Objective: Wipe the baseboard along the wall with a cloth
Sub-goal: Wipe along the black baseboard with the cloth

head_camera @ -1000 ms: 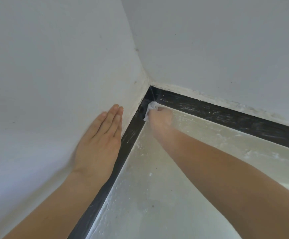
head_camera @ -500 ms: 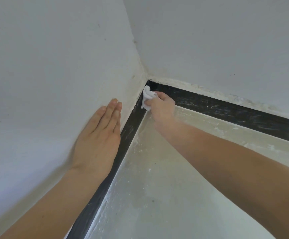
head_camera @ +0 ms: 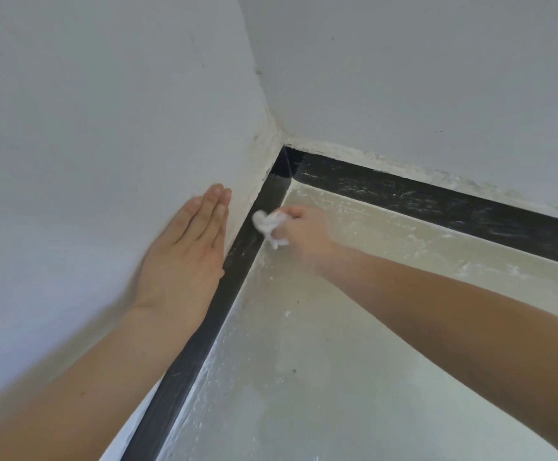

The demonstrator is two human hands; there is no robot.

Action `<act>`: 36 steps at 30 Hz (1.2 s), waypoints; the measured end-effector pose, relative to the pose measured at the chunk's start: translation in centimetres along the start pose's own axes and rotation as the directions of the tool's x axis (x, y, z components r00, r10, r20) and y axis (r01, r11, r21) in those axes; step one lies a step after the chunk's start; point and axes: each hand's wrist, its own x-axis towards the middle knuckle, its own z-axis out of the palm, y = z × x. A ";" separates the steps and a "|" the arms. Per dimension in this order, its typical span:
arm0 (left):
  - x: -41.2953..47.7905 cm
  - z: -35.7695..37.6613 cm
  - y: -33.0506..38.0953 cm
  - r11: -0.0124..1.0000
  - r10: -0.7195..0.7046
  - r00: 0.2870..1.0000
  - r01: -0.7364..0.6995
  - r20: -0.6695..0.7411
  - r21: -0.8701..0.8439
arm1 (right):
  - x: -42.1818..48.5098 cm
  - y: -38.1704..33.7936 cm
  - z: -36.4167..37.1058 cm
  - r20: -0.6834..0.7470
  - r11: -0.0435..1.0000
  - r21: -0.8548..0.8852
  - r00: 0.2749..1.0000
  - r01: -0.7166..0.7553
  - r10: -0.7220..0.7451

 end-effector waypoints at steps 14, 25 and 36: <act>-2.2 1.5 0.2 0.965 0.006 1.000 -0.004 -0.005 0.262 | -2.2 3.7 4.2 0.137 0.976 0.015 0.967 -0.218 0.214; -2.4 1.8 0.0 0.953 0.017 0.999 -0.006 -0.034 0.304 | -2.3 1.2 3.9 -0.061 0.944 0.281 0.979 -0.172 0.197; -1.9 1.2 0.4 0.969 -0.009 1.000 0.003 0.021 0.246 | -6.3 3.9 4.8 0.410 0.811 -0.544 0.912 0.216 0.033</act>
